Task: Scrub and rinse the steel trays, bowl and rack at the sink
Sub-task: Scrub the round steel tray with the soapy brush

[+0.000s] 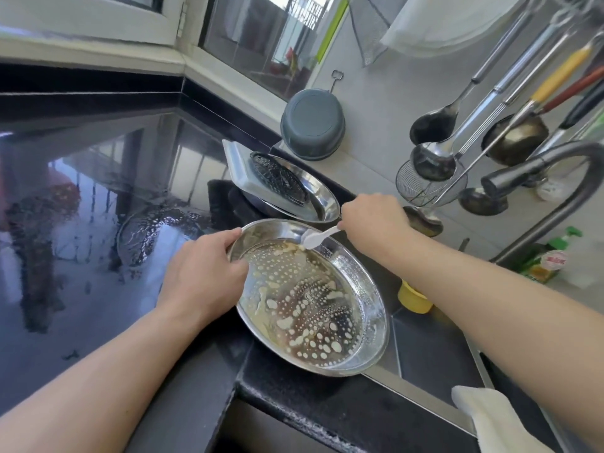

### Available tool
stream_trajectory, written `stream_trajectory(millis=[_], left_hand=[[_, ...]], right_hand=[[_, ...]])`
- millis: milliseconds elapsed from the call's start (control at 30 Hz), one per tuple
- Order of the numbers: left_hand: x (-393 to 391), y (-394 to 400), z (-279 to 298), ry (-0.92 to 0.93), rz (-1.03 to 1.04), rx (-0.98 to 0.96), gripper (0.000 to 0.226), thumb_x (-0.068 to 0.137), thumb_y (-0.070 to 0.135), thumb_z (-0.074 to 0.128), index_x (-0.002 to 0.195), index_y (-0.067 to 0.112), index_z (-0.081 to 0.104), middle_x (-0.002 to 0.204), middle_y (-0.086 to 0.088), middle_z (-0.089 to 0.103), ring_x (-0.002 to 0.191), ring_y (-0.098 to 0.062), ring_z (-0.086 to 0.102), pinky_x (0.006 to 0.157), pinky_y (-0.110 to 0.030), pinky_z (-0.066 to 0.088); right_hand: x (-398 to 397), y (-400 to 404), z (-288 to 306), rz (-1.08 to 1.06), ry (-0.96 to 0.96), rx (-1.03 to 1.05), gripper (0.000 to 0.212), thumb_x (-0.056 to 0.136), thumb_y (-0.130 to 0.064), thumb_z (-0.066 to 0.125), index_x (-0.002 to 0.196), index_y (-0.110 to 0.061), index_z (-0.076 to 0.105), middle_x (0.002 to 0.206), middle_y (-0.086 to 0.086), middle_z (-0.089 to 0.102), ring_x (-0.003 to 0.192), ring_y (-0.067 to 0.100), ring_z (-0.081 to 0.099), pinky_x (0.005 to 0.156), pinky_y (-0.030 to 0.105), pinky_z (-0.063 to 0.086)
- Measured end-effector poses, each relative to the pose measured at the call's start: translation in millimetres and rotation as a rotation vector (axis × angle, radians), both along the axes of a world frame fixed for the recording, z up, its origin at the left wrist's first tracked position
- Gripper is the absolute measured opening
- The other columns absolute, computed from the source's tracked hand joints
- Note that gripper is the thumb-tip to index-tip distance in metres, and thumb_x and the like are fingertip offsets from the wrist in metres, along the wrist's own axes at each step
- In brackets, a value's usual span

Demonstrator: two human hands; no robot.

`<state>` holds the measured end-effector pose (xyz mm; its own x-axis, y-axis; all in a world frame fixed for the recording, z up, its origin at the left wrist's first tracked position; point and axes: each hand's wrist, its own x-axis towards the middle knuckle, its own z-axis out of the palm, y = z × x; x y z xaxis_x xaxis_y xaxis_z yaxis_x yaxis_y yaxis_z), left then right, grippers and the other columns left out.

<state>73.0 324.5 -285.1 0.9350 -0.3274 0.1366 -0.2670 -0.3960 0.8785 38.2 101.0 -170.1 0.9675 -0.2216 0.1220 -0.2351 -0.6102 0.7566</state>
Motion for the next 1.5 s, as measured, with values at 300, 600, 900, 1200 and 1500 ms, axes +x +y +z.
stream_trajectory(millis=[300,600,900,1200,1500], left_hand=[[-4,-1,2,0.024,0.019,0.014,0.039,0.088,0.023,0.059,0.122,0.039,0.071,0.112,0.009,0.076,0.105,-0.028,0.059,0.080,-0.037,0.044],[2,-1,-2,0.022,-0.004,0.022,0.049,0.086,0.020,0.061,0.127,0.045,0.069,0.105,0.016,0.077,0.091,-0.014,0.055,0.076,-0.032,0.043],[-1,-2,-2,0.031,-0.014,0.037,0.049,0.083,0.013,0.059,0.120,0.043,0.071,0.107,0.014,0.077,0.097,-0.021,0.060,0.080,-0.033,0.045],[-3,0,1,0.060,-0.055,-0.002,0.049,0.082,0.012,0.061,0.109,0.052,0.069,0.091,0.023,0.072,0.101,-0.018,0.063,0.079,-0.033,0.048],[-8,5,13,0.074,-0.097,0.038,0.063,0.080,0.018,0.059,0.103,0.077,0.051,0.080,0.044,0.063,0.084,-0.014,0.069,0.076,-0.039,0.059]], right_hand=[[-28,-5,46,-0.673,0.330,0.041,0.027,0.098,-0.040,0.062,0.102,-0.016,0.051,0.096,0.002,0.052,0.092,0.029,0.055,0.081,0.039,0.048],[0,-9,19,-0.251,0.028,0.177,0.024,0.100,-0.041,0.059,0.107,-0.018,0.064,0.075,0.000,0.043,0.082,0.029,0.055,0.068,0.037,0.042],[-6,-19,28,-0.412,0.129,0.150,0.021,0.098,-0.035,0.063,0.112,-0.019,0.064,0.092,0.002,0.059,0.097,0.032,0.062,0.079,0.039,0.048],[1,-16,16,0.010,0.019,0.045,0.022,0.101,-0.037,0.060,0.110,-0.018,0.068,0.103,0.006,0.068,0.098,0.033,0.067,0.067,0.035,0.039],[-2,-8,12,-0.061,-0.012,0.096,0.014,0.100,-0.030,0.062,0.109,-0.020,0.067,0.103,0.005,0.067,0.099,0.032,0.067,0.068,0.035,0.040]])
